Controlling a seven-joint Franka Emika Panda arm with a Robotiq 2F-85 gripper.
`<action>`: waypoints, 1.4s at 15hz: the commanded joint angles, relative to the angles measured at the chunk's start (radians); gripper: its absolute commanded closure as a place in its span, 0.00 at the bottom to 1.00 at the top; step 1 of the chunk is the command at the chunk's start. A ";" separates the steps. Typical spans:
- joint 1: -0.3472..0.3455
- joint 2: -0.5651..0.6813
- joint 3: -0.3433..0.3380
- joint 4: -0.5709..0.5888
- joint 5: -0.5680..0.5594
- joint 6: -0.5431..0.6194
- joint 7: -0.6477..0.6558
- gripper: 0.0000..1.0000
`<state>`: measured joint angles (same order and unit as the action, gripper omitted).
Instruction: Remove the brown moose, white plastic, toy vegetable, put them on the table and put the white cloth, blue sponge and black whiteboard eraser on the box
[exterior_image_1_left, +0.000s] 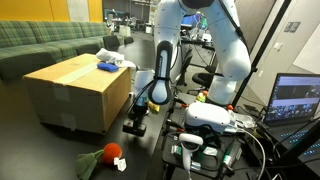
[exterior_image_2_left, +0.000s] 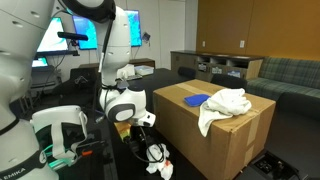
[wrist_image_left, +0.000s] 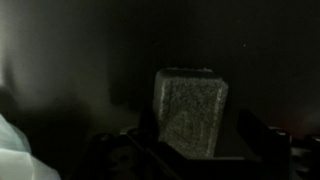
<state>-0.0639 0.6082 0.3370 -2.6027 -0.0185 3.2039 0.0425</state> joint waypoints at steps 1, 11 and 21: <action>-0.011 0.007 0.005 0.014 -0.006 0.013 -0.022 0.44; -0.164 -0.199 0.216 -0.043 0.028 -0.232 -0.064 0.67; -0.108 -0.738 0.250 0.054 0.519 -0.768 -0.325 0.67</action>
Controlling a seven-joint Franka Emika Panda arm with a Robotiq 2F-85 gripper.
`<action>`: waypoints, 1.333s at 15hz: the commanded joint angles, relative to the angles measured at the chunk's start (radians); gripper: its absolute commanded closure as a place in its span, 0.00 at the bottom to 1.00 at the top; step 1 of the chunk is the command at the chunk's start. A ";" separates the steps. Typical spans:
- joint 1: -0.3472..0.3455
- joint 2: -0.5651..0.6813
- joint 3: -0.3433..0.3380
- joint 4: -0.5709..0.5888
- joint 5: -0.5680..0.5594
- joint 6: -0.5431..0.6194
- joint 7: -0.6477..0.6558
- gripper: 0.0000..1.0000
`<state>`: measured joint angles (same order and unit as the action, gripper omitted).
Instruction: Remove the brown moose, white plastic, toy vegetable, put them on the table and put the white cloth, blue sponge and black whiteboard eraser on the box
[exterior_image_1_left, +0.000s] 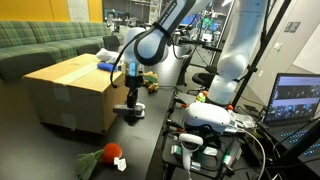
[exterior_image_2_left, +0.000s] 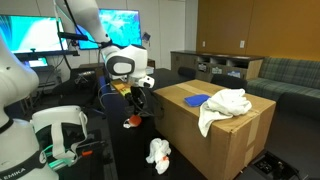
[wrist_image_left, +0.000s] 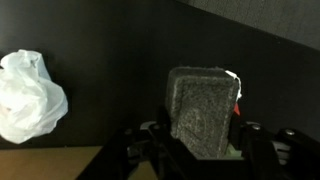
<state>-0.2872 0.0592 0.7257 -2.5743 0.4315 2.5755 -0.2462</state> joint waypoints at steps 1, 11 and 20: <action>0.166 -0.231 -0.209 0.035 0.031 -0.179 -0.010 0.67; 0.373 -0.264 -0.498 0.274 -0.240 -0.260 0.190 0.67; 0.420 0.101 -0.501 0.507 -0.667 -0.069 0.582 0.67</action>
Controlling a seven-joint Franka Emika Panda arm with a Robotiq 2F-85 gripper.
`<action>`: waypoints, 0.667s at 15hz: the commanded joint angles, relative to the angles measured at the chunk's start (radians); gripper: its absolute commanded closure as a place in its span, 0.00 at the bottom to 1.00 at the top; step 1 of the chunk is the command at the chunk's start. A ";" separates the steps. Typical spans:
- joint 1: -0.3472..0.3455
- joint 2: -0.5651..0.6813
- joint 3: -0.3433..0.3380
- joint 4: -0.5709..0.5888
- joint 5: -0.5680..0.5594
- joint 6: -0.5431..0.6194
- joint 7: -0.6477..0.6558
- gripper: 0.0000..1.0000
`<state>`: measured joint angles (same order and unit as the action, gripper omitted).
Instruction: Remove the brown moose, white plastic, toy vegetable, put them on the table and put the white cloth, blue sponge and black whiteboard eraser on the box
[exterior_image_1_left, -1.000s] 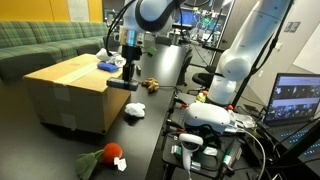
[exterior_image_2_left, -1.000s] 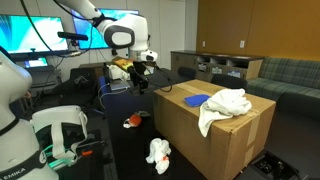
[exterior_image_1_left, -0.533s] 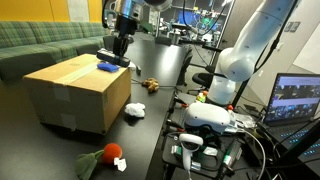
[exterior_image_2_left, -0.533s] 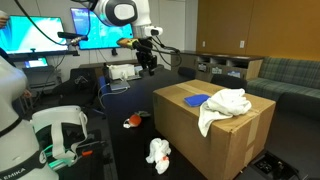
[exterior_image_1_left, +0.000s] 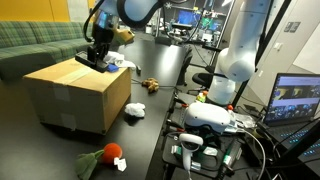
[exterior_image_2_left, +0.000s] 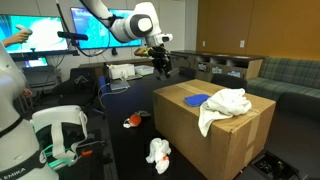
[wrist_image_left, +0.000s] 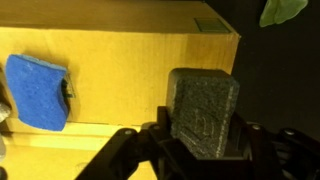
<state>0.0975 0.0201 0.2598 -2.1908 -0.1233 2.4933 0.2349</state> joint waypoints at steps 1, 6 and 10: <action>0.052 0.183 -0.052 0.149 -0.158 0.021 0.140 0.67; 0.137 0.342 -0.141 0.279 -0.208 0.009 0.192 0.67; 0.193 0.391 -0.203 0.347 -0.227 0.002 0.221 0.67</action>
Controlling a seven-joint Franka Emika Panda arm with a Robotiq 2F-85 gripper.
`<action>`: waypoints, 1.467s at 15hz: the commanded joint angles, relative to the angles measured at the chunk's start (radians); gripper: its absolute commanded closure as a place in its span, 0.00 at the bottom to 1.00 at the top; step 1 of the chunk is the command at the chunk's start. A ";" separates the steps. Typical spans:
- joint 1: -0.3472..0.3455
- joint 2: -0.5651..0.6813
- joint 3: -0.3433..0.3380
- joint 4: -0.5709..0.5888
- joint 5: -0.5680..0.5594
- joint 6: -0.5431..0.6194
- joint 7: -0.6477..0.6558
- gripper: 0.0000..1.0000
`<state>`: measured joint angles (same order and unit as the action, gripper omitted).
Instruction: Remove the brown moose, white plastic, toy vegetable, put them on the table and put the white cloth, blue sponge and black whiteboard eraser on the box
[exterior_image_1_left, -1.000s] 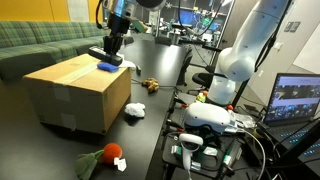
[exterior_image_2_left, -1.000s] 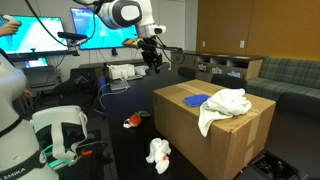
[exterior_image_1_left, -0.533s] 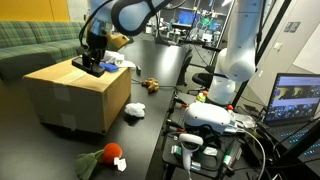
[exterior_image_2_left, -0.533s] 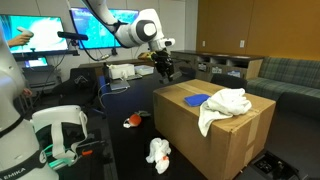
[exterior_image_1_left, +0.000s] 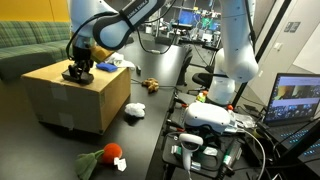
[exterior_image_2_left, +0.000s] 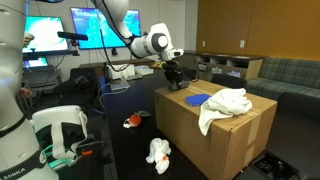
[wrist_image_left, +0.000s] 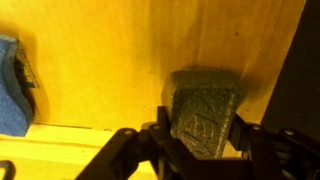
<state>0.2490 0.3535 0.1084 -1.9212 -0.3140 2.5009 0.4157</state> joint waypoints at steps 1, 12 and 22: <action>0.050 0.062 -0.062 0.088 -0.036 -0.010 0.043 0.67; -0.032 -0.117 -0.002 0.016 0.189 -0.136 -0.186 0.00; -0.119 -0.631 -0.019 -0.213 0.529 -0.532 -0.453 0.00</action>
<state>0.1522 -0.1030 0.1149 -2.0330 0.1461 2.0467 0.0239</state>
